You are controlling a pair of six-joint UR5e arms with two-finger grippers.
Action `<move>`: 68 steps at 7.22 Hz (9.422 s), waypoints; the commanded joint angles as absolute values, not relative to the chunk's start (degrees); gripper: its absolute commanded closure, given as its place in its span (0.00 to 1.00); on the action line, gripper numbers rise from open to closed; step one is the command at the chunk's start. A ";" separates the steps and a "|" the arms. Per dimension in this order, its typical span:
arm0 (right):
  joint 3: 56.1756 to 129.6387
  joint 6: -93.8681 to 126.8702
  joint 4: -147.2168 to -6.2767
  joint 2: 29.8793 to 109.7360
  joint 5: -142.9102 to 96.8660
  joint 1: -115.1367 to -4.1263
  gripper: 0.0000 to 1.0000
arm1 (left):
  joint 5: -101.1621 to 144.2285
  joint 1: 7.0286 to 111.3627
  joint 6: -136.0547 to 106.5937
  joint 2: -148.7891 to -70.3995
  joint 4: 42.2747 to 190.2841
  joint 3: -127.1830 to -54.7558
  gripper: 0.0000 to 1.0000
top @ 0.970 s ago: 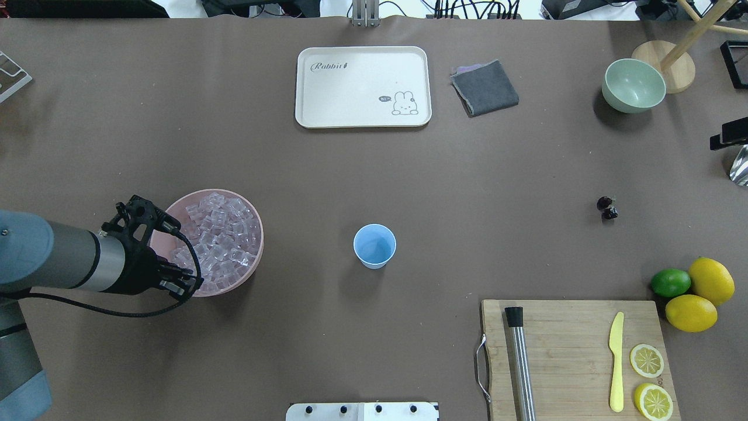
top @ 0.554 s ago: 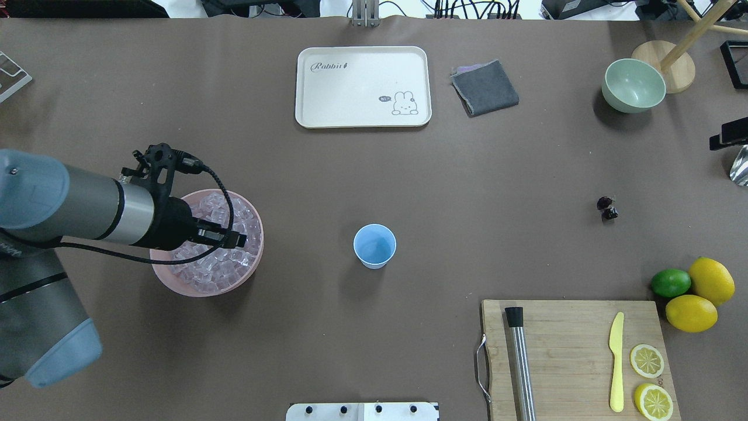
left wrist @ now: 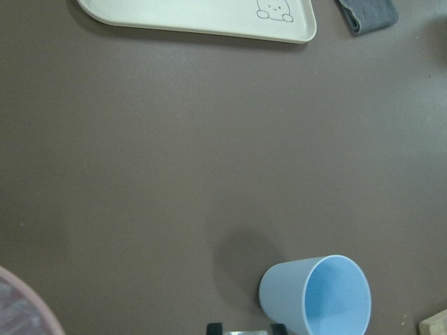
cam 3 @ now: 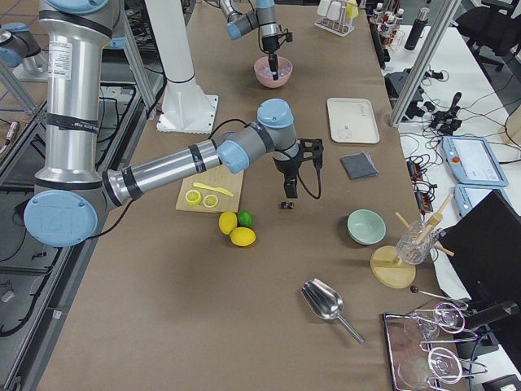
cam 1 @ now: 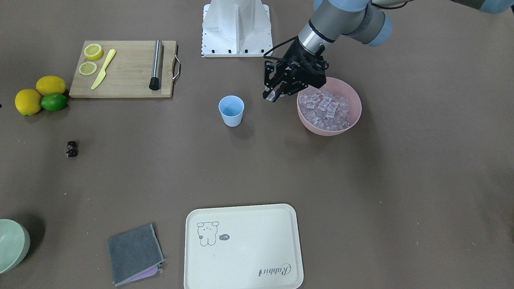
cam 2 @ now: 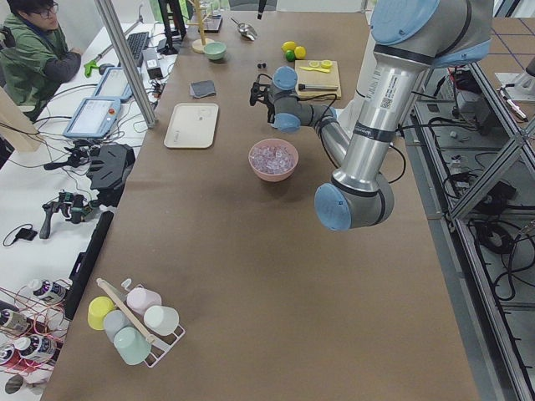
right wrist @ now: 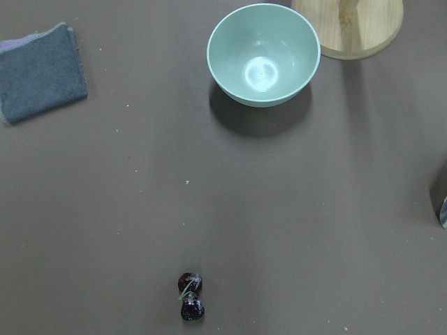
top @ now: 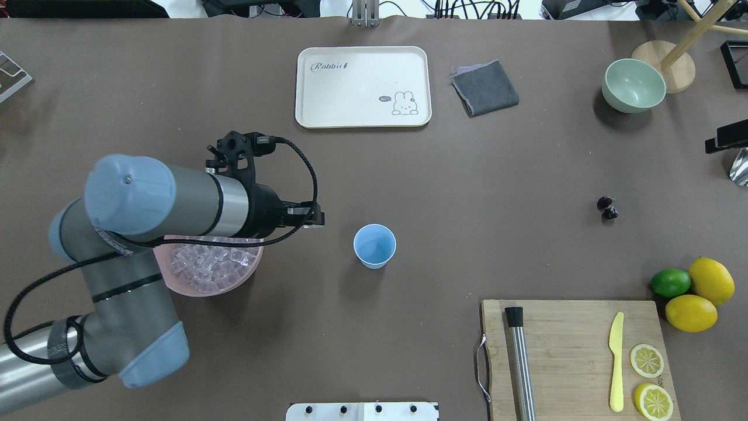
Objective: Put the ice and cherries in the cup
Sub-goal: 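Carry the ice cube with the left gripper over the light-blue cup, then open the left gripper to drop the ice cube into the cup, then return the left gripper to the ice bowl and grasp another cube, then carry the second ice cube with the left gripper over the cup, then open the left gripper to release the ice cube into the cup, then withdraw the left arm to rest while the right gripper moves toward the cherries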
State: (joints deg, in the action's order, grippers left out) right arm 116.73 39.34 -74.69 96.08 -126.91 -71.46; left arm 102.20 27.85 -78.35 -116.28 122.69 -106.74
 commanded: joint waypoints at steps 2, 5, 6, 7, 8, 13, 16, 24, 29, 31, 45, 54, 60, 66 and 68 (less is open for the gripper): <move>116.72 39.46 -74.62 96.07 -126.48 -71.19 0.00 | 85.81 17.77 -86.03 -121.99 122.69 -101.96 1.00; 116.72 39.55 -74.71 96.06 -125.60 -70.58 0.00 | 85.17 17.84 -86.48 -122.34 122.70 -101.51 1.00; 116.72 39.55 -74.71 96.15 -125.60 -70.49 0.00 | 85.25 17.84 -86.40 -122.26 122.70 -101.51 0.73; 116.72 39.55 -74.71 96.15 -125.68 -70.49 0.00 | 85.25 17.84 -86.48 -122.26 122.70 -101.43 0.39; 116.63 39.55 -74.71 96.15 -125.68 -70.49 0.00 | 85.17 17.75 -86.40 -122.08 122.78 -101.34 0.02; 116.54 39.55 -74.71 96.15 -125.68 -70.40 0.00 | 100.43 24.42 -65.40 -120.68 109.19 -107.56 0.01; 116.54 39.55 -74.71 96.15 -125.68 -70.14 0.00 | 106.21 32.05 -52.72 -105.80 107.59 -117.38 0.00; 115.84 39.55 -74.71 96.06 -125.60 -69.61 0.00 | 99.84 28.39 -44.56 -98.00 109.41 -113.57 0.05; 115.84 39.46 -74.62 96.06 -125.60 -69.61 0.00 | 99.93 28.21 -44.38 -98.00 109.69 -112.06 0.49; 115.84 39.46 -74.62 96.06 -125.60 -69.61 0.00 | 100.11 28.21 -44.47 -98.09 109.69 -112.50 1.00; 115.75 39.73 -73.92 96.06 -125.33 -69.52 0.00 | 100.78 27.29 -71.70 -119.33 110.83 -107.07 1.00; 115.49 39.90 -73.83 95.89 -125.33 -68.91 0.00 | 91.93 20.65 -82.35 -127.79 110.57 -101.60 0.03; 112.15 39.99 -73.83 92.81 -123.41 -65.05 0.00 | 105.48 31.93 -68.25 -120.61 89.72 -118.87 0.03; 107.60 40.25 -73.74 92.11 -116.02 -56.00 0.19 | 123.30 67.37 -20.28 -99.42 78.05 -124.21 0.02; 103.91 40.25 -73.83 88.53 -114.88 -53.71 0.41 | 124.09 73.27 -11.81 -98.35 78.13 -119.38 0.02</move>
